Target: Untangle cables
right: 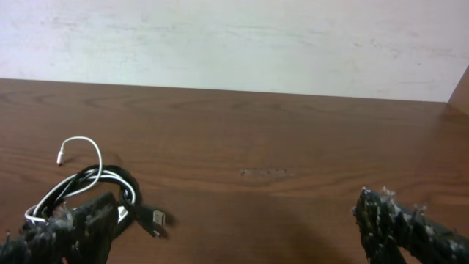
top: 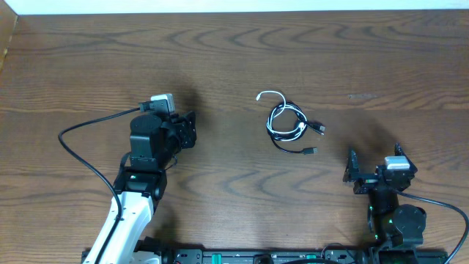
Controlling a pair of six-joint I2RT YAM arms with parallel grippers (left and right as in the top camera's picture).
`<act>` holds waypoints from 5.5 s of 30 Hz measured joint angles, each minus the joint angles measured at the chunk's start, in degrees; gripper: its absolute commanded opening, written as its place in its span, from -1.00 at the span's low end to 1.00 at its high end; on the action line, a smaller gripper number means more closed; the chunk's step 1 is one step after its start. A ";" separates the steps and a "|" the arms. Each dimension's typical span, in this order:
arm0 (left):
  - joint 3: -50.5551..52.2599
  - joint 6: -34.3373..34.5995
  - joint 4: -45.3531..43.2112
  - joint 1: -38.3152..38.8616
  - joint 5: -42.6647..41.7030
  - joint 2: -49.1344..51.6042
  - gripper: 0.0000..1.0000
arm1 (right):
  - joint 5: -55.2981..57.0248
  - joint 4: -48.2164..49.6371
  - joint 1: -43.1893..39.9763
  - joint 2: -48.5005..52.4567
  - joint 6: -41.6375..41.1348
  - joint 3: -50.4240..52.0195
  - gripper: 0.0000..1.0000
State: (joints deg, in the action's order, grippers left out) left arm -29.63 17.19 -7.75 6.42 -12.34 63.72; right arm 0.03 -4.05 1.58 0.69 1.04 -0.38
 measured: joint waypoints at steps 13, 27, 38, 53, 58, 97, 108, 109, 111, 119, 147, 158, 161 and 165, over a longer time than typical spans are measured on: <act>-5.38 7.30 9.27 -7.63 4.92 0.04 0.10 | -0.02 0.00 0.00 0.00 0.00 0.00 0.98; -6.88 8.37 15.82 -12.33 -2.27 0.04 0.12 | -0.02 0.00 0.00 0.00 0.00 0.00 0.98; -6.88 8.52 21.40 -12.33 -3.13 0.04 0.22 | -0.02 0.00 0.00 0.00 0.00 0.00 0.99; -6.88 8.52 27.02 -12.33 -3.91 0.04 0.22 | -0.04 0.00 0.00 0.00 0.00 0.00 0.98; -6.88 8.55 27.98 -12.33 -3.91 0.04 0.22 | -0.02 0.00 0.00 0.00 0.00 0.00 0.98; -6.88 8.55 28.17 -12.33 -4.31 0.04 0.22 | -0.04 0.00 0.00 0.00 0.00 0.00 0.99; -6.88 8.79 28.17 -12.33 -4.39 0.04 0.96 | -0.04 0.00 0.00 0.00 0.00 0.00 0.99; -6.88 8.85 28.20 -12.33 -4.37 0.04 0.96 | -0.04 0.00 0.00 0.00 0.00 0.00 0.99; -6.88 8.96 28.17 -12.33 -4.37 0.04 0.95 | -0.02 0.00 0.00 0.00 0.00 0.00 0.98; -6.88 8.96 28.17 -12.33 -4.37 0.04 0.95 | -0.04 0.00 0.00 0.00 0.00 0.00 0.98; -6.88 8.96 28.17 -12.33 -4.37 0.04 0.96 | -0.02 0.00 0.00 0.00 0.00 0.00 0.98; -6.88 8.96 28.17 -12.33 -4.37 0.04 0.95 | -0.04 0.00 0.00 0.00 0.00 0.00 0.99; -6.88 8.96 28.17 -12.33 -4.37 0.04 0.96 | -0.04 0.00 0.00 0.00 0.00 0.00 0.98; -6.88 8.96 28.17 -12.33 -4.37 0.04 0.96 | -0.02 0.00 0.00 0.00 0.00 0.00 0.98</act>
State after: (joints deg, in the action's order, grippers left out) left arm -36.51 26.15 20.43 -5.91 -16.71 63.77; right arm 0.01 -4.05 1.58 0.69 1.04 -0.38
